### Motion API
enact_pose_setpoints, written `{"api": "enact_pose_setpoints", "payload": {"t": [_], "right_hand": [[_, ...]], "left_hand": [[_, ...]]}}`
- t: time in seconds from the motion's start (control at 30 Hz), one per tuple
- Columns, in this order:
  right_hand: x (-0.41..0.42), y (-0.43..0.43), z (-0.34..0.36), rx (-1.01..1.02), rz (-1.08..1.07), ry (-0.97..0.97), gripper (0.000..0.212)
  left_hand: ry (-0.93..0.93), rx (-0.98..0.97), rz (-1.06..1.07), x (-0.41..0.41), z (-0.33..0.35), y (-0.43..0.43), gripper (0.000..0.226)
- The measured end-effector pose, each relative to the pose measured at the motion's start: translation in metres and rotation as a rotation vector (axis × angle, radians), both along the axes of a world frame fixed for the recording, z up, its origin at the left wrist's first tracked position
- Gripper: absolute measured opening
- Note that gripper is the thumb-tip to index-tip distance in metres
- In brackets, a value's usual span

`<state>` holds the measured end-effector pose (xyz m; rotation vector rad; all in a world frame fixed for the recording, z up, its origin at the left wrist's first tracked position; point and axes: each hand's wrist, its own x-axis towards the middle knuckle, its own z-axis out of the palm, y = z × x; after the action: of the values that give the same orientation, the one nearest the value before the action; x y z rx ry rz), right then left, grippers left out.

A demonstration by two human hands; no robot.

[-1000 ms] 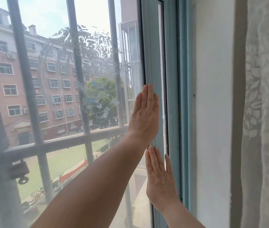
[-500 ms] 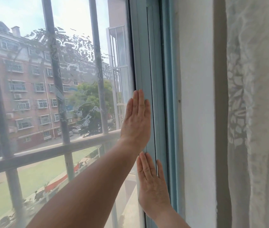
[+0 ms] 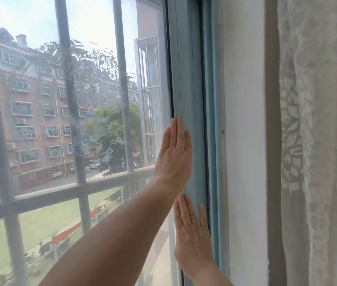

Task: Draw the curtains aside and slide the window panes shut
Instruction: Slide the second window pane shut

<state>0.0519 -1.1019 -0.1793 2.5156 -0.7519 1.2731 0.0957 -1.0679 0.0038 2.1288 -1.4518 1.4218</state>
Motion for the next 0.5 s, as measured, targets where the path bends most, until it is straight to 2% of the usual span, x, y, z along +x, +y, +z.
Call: {"api": "enact_pose_setpoints", "payload": {"t": [0.5], "right_hand": [[-0.004, -0.03, 0.0, 0.026, 0.01, 0.016, 0.097]], "left_hand": [[-0.044, -0.008, 0.025, -0.003, -0.003, -0.033, 0.065]]}}
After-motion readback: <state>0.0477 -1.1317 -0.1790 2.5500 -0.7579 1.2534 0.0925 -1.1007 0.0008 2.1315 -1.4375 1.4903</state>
